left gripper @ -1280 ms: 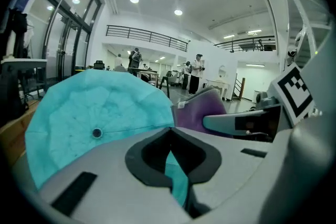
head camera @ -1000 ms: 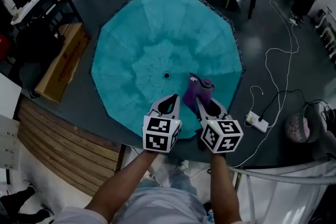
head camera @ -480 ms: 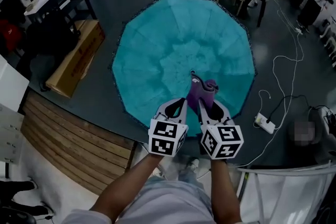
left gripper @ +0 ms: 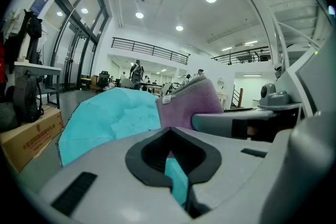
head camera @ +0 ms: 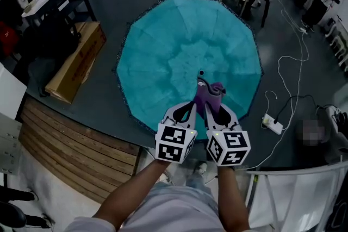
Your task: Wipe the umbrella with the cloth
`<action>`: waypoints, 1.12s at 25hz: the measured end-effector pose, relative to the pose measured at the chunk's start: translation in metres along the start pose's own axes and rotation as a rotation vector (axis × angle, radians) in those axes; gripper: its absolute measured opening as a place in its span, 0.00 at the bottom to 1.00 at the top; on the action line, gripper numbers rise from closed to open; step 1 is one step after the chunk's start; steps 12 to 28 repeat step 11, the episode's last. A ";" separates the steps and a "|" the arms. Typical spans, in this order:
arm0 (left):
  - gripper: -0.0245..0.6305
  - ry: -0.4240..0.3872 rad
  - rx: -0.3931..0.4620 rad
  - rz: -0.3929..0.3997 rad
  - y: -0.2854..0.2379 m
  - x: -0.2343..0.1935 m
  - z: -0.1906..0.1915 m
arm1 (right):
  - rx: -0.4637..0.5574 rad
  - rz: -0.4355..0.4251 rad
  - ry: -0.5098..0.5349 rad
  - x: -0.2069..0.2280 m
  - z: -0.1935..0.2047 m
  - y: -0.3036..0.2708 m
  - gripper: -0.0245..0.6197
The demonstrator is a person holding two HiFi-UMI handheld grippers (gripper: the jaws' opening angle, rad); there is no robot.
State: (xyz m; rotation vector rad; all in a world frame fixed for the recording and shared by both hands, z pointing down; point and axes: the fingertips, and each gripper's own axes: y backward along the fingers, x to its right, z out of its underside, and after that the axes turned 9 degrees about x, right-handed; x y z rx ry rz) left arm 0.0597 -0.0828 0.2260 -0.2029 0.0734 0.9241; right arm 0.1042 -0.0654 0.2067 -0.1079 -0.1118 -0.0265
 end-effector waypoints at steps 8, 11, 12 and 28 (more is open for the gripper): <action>0.04 0.008 -0.007 0.019 0.007 0.005 0.003 | -0.005 0.010 0.006 -0.007 0.002 0.007 0.16; 0.04 0.009 -0.008 0.023 0.013 0.008 0.003 | -0.008 0.016 0.003 -0.011 0.003 0.012 0.16; 0.04 0.009 -0.008 0.023 0.013 0.008 0.003 | -0.008 0.016 0.003 -0.011 0.003 0.012 0.16; 0.04 0.009 -0.008 0.023 0.013 0.008 0.003 | -0.008 0.016 0.003 -0.011 0.003 0.012 0.16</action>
